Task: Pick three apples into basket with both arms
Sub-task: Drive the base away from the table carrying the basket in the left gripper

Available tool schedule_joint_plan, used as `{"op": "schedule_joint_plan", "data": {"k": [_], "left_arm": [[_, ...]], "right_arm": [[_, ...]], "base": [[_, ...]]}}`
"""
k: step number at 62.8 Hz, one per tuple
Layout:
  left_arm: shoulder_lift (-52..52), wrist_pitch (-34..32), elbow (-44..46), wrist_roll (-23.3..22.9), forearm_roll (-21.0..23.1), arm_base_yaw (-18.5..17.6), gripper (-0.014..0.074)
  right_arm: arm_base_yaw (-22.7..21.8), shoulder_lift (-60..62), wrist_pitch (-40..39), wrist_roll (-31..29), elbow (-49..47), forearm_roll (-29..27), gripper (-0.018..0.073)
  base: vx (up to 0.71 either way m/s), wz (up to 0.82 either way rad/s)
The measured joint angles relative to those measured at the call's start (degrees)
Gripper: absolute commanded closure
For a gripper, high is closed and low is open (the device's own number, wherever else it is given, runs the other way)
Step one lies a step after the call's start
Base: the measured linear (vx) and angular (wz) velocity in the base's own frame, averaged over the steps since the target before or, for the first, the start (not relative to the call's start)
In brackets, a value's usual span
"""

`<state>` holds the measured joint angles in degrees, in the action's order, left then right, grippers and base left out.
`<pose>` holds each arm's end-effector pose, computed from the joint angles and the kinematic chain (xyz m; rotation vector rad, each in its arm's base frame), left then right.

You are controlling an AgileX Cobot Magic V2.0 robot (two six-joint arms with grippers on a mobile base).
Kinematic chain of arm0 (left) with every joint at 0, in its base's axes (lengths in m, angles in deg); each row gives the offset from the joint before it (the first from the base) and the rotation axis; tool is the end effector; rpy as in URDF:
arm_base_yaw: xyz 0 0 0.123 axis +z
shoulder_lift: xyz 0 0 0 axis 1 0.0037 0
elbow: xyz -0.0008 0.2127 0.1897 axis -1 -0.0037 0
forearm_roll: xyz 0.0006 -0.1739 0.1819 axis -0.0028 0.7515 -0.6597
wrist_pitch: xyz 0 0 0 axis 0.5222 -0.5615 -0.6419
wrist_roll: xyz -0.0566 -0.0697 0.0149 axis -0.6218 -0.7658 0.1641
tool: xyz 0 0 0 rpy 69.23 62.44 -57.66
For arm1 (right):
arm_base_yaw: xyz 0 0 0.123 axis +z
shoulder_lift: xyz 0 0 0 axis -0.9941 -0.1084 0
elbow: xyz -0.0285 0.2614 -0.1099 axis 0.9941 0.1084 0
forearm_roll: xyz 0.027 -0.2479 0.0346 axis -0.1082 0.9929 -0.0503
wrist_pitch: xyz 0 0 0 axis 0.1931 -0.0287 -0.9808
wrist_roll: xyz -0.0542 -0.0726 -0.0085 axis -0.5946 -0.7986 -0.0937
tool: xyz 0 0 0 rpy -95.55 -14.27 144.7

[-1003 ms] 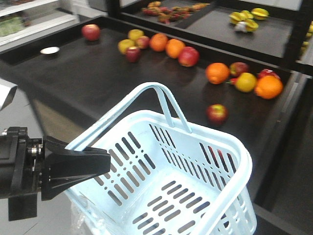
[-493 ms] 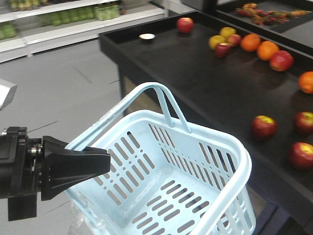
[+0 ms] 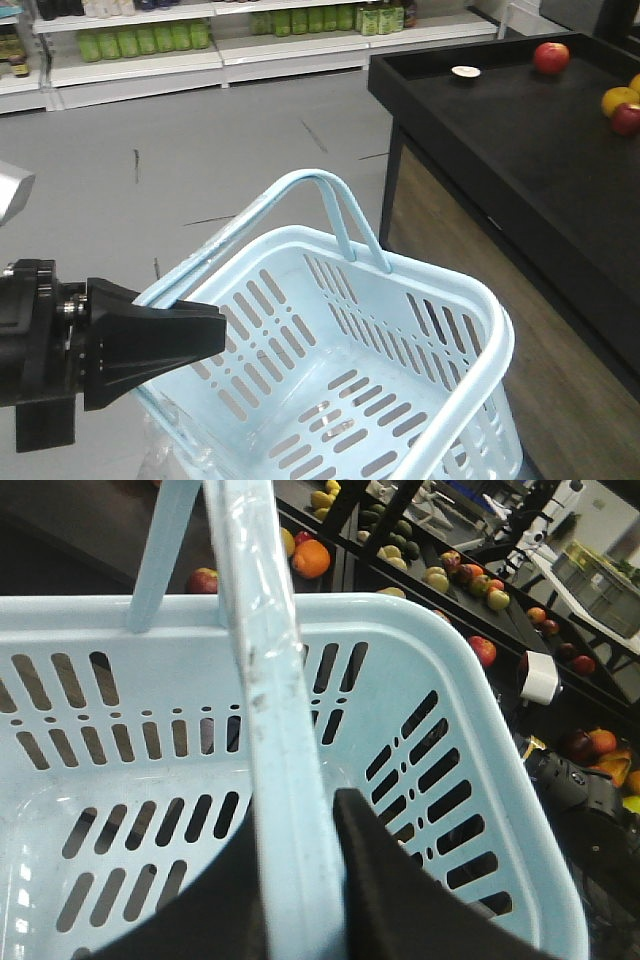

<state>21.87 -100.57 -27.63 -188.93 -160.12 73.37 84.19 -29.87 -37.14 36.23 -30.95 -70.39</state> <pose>0.1485 -0.1186 0.3421 0.6642 1.8977 -1.2279 0.0568 -0.0013 0.1940 0.0543 1.6128 0.0365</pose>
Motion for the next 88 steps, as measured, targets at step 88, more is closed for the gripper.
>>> {"op": "schedule_joint_plan", "data": {"k": [88], "left_arm": [[0.00, 0.00, 0.00, 0.00, 0.00, 0.00, 0.0603]], "right_arm": [[0.00, 0.00, 0.00, 0.00, 0.00, 0.00, 0.0564]], "base": [[-0.01, 0.42]]}}
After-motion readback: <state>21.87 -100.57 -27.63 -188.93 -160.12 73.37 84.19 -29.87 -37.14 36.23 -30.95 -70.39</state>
